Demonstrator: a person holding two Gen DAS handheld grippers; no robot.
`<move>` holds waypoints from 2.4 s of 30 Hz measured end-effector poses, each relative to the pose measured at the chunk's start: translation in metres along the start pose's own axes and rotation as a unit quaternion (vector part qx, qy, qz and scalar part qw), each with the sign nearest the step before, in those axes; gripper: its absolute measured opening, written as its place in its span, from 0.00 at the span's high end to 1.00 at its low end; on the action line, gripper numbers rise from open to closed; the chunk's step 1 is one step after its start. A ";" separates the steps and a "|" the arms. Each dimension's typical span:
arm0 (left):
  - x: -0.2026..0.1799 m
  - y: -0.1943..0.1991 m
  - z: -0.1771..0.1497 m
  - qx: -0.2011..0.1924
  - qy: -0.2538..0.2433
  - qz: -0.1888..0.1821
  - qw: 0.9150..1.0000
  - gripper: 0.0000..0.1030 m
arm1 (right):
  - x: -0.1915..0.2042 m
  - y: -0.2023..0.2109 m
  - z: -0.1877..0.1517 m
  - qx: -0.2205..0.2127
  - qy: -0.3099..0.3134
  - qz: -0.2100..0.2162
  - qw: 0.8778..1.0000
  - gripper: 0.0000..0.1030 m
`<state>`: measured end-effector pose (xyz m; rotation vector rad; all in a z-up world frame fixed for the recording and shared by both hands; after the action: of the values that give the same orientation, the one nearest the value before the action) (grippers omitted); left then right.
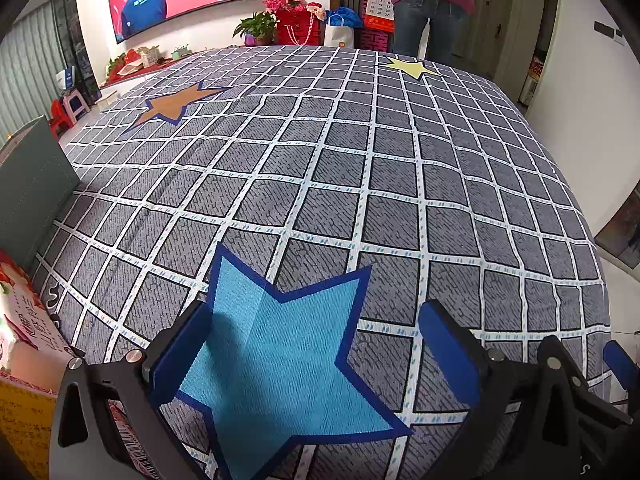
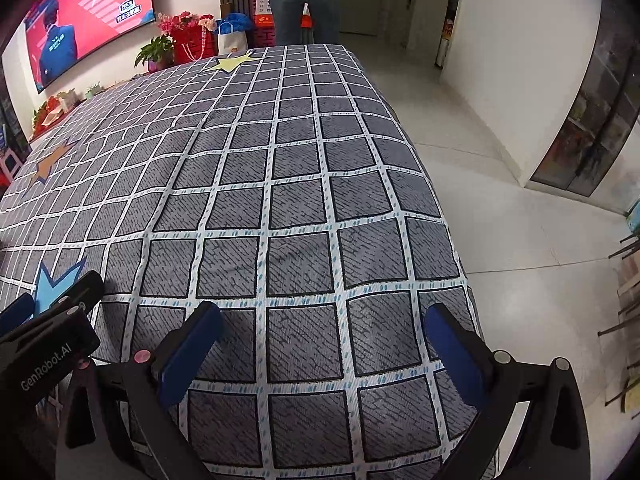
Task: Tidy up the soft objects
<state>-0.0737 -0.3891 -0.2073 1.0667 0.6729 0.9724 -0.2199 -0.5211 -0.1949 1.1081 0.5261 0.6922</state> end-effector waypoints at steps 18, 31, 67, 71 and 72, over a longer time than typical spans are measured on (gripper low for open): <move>0.000 0.000 0.000 0.000 0.000 0.000 1.000 0.00 | -0.001 0.003 -0.003 0.000 -0.002 -0.004 1.000 0.01; -0.001 0.000 0.000 0.000 -0.001 0.000 1.000 0.00 | -0.001 0.004 -0.004 -0.002 -0.006 0.000 1.000 0.01; -0.001 0.001 -0.002 -0.001 -0.001 0.000 1.000 0.00 | -0.010 -0.001 0.004 0.049 -0.023 -0.010 0.999 0.01; -0.001 0.001 -0.002 -0.001 -0.001 0.000 1.000 0.00 | -0.027 -0.004 0.003 0.093 -0.057 0.004 0.994 0.01; -0.001 0.001 -0.002 -0.001 -0.001 0.000 1.000 0.00 | -0.032 -0.003 0.002 0.098 -0.064 0.007 0.993 0.01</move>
<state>-0.0759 -0.3891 -0.2067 1.0660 0.6713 0.9709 -0.2391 -0.5465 -0.1958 1.3309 0.4843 0.5853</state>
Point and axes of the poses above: each gripper's, at about its wrist camera, not at the fingertips, and y roughly against the way its jaws point, x to its left, z to its top, the point moved 9 cm from there along -y, roughly the way its jaws point, and after that the axes turned 14 degrees about x, right-handed, at the moved point
